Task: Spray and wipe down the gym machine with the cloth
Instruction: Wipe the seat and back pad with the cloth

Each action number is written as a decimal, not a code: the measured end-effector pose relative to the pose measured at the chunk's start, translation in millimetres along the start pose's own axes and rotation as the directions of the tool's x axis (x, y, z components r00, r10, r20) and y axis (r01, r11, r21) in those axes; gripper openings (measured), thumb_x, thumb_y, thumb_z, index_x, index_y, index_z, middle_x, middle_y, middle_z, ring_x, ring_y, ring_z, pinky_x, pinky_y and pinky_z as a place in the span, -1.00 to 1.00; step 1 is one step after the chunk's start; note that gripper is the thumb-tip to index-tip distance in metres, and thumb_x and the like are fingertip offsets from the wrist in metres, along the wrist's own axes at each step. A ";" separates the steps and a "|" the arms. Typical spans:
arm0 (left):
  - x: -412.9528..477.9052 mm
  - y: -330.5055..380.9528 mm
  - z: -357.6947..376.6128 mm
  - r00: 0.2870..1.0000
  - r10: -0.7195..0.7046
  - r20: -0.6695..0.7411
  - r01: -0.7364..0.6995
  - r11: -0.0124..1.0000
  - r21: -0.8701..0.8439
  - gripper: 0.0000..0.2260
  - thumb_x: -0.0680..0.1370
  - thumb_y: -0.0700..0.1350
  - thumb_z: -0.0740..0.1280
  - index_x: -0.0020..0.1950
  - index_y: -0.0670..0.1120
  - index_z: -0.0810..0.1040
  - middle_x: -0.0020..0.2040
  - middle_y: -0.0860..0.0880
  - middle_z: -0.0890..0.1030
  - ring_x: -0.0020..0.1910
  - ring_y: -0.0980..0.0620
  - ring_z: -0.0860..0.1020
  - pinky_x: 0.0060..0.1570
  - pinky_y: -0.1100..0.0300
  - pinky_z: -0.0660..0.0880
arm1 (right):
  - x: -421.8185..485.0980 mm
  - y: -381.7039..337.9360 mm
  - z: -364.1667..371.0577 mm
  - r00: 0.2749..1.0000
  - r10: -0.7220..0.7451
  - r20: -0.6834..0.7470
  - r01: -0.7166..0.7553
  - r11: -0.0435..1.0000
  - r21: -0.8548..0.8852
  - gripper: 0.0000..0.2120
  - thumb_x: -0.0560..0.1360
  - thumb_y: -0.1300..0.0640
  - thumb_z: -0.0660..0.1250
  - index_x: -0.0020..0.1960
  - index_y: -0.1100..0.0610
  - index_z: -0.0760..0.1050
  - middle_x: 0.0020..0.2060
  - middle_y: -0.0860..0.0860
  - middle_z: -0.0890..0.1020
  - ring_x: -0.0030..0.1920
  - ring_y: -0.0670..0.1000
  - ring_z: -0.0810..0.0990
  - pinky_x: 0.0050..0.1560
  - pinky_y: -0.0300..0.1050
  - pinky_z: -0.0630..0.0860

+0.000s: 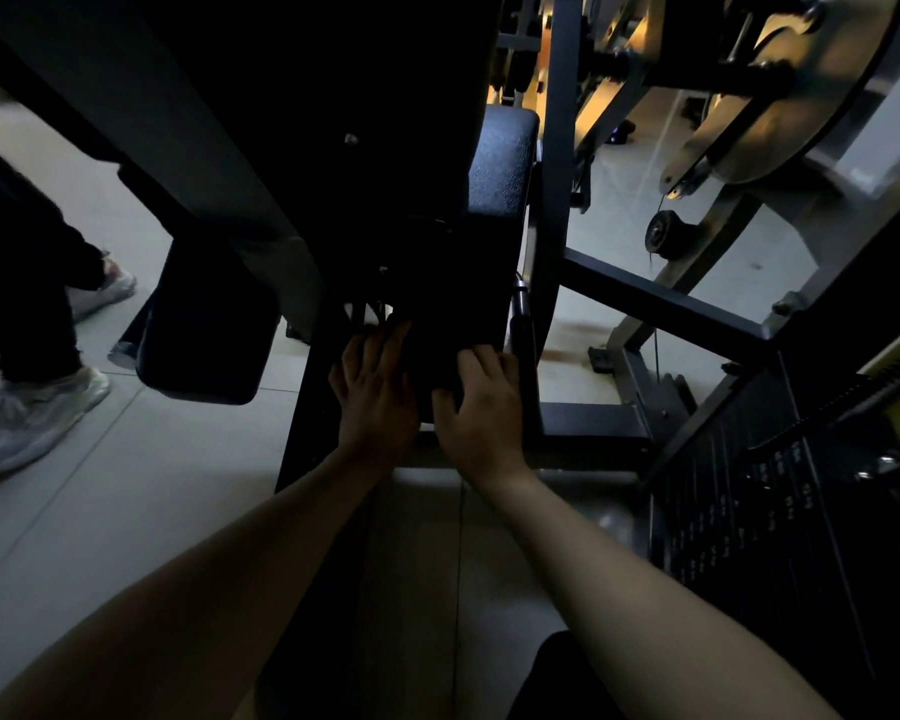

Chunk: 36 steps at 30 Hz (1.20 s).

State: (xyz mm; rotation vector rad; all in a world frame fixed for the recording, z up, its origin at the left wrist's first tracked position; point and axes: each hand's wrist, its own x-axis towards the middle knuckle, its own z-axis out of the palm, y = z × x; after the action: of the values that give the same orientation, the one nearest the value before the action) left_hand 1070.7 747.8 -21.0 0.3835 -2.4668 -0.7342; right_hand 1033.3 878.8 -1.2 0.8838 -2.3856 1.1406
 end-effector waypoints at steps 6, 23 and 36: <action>6.9 -15.9 -0.5 0.992 0.107 -0.061 -0.102 0.991 0.091 -0.48 0.59 -0.13 0.36 0.55 -0.01 0.35 0.43 -0.04 0.46 0.46 -0.13 0.30 0.30 -0.03 0.22 | 26.5 10.1 -10.4 0.980 -0.160 0.121 0.164 0.986 -0.029 -0.67 0.55 0.10 0.25 0.23 0.25 0.53 0.19 0.19 0.55 0.16 0.19 0.55 0.10 0.06 0.57; 7.6 1.1 -27.9 0.990 0.047 0.136 0.051 0.771 -0.635 -0.69 0.70 -0.19 0.14 0.41 -0.13 0.51 0.23 -0.24 0.59 0.23 -0.21 0.58 0.27 -0.27 0.49 | 27.4 -2.5 -18.9 0.971 -0.104 0.214 0.108 0.994 -0.007 -0.75 0.54 0.11 0.30 0.16 0.18 0.59 0.13 0.09 0.57 0.04 0.14 0.57 -0.09 -0.06 0.49; -7.3 -1.2 -44.8 0.988 -0.083 0.134 0.142 0.833 -0.535 -0.63 0.68 -0.24 0.20 0.35 0.19 0.48 0.08 0.21 0.60 0.07 0.26 0.60 0.09 0.26 0.53 | -10.7 -21.8 7.3 0.995 -0.087 0.040 0.092 0.983 -0.156 -0.66 0.52 -0.01 0.21 0.11 0.20 0.57 0.12 0.16 0.53 0.02 0.18 0.49 -0.07 0.04 0.49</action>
State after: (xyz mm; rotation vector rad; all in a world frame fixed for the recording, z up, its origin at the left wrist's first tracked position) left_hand 1102.0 730.9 7.1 0.2742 -2.2058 -1.4899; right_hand 1055.5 866.7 0.9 0.9522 -2.3967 0.8962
